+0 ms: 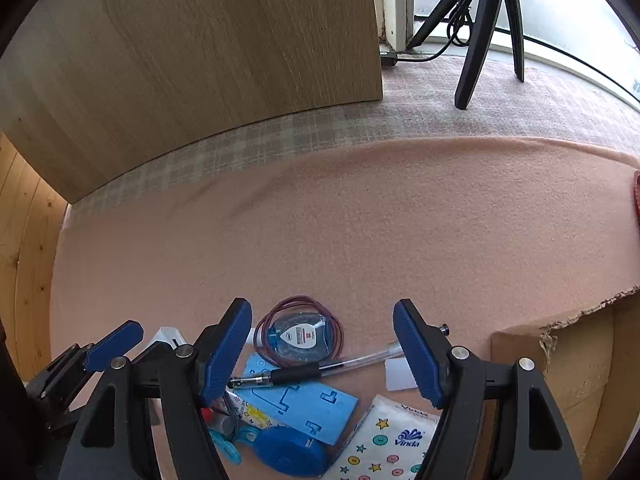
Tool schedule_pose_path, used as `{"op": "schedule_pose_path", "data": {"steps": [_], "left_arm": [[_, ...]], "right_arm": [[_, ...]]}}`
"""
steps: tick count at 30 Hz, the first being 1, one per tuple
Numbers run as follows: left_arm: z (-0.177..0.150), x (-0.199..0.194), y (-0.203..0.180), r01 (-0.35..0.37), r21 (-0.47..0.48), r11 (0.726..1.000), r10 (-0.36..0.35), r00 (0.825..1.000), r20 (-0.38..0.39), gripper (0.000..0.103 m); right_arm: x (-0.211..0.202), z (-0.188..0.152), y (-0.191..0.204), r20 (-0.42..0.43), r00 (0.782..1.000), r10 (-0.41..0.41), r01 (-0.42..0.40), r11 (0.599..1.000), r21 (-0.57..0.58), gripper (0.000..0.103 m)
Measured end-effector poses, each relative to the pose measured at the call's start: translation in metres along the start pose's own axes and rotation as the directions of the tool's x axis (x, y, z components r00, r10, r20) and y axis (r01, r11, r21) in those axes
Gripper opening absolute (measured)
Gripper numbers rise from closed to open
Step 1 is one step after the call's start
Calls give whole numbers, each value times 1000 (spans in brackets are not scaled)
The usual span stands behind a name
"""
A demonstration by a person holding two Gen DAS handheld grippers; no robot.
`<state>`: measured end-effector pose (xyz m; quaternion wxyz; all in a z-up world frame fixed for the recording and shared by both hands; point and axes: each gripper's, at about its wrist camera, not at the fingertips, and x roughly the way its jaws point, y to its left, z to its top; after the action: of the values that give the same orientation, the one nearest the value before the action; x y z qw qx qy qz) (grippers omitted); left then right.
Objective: Organize objects
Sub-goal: 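Move the left gripper back over the item pile, then grasp the white USB charger with the left gripper while the right gripper grasps the blue tape measure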
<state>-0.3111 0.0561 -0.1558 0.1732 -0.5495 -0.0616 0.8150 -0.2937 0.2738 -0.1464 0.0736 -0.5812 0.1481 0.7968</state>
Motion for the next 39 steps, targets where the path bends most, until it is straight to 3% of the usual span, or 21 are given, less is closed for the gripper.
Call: {"op": "schedule_pose_path", "data": {"steps": [6,10,22,29,35,39], "left_arm": [[0,25,1,15,4,1000,-15,999,-37,45],[-14,21,-8,19,66,998,-16,999,-42,36],[-82,-5,-12,0,113,994,6,999,-50,30],[-118,-20,-22,-48,176,983,57,997,-46,30],[-136,-27,-25,-66,188,980,74,997,-33,30],[-144,-36,-23,-87,201,976,93,996,-19,31]], "right_arm": [[28,3,10,-54,996,-76,72,995,-72,67],[25,-17,16,-73,993,-94,83,987,-140,56],[-3,-113,4,-110,985,133,-141,988,-62,48],[-23,-161,-7,-95,977,193,-199,979,-51,47],[-37,-210,-2,-98,984,149,-164,972,-167,46],[-43,-213,-13,-97,988,124,-138,977,-164,44]]}}
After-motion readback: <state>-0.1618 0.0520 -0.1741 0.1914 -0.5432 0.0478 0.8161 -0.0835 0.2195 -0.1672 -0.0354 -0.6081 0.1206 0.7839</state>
